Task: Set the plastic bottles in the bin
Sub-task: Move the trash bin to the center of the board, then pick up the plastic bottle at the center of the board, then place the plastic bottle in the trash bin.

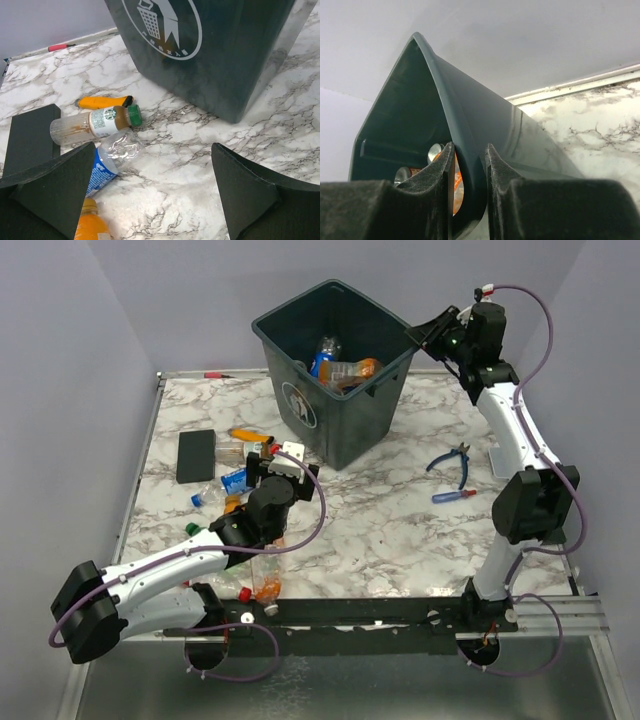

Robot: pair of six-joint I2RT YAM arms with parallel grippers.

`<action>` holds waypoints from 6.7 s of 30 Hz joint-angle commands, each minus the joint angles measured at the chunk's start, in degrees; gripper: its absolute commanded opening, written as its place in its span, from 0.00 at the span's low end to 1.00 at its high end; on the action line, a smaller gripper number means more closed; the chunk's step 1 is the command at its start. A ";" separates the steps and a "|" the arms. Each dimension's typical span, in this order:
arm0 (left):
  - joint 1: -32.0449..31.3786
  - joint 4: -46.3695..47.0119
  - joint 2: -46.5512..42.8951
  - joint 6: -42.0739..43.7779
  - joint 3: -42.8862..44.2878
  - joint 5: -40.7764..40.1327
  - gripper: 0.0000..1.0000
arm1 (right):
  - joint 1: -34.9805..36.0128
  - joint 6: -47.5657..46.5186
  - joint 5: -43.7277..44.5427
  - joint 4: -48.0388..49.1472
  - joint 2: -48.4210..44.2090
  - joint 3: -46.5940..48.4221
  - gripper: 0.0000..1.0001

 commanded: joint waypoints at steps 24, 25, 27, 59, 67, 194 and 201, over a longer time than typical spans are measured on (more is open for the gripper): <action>4.08 -4.77 -1.85 -6.72 10.64 1.33 0.99 | -4.72 2.98 4.27 -1.62 -24.25 -15.67 0.84; 4.69 -5.69 -1.31 -7.11 12.26 1.94 0.99 | -4.73 3.90 3.71 0.28 -27.75 -20.05 0.84; 6.70 -7.67 0.04 -9.31 14.51 3.61 0.99 | -4.72 5.49 2.32 3.51 -34.96 -29.90 0.82; 41.28 -28.77 5.89 -61.15 1.65 18.37 0.99 | 19.93 3.80 -7.31 29.94 -51.59 -88.68 0.70; 41.96 -26.64 17.37 -65.19 13.36 17.70 0.99 | 19.98 2.11 -6.58 28.27 -55.18 -91.28 0.70; 13.82 39.85 -6.89 -34.01 -7.62 87.59 0.99 | 44.32 -12.03 6.30 40.32 -56.62 -66.46 0.33; 11.69 39.85 -3.41 -34.84 -7.11 87.99 0.99 | 44.34 -8.82 3.51 46.50 -54.31 -66.78 0.33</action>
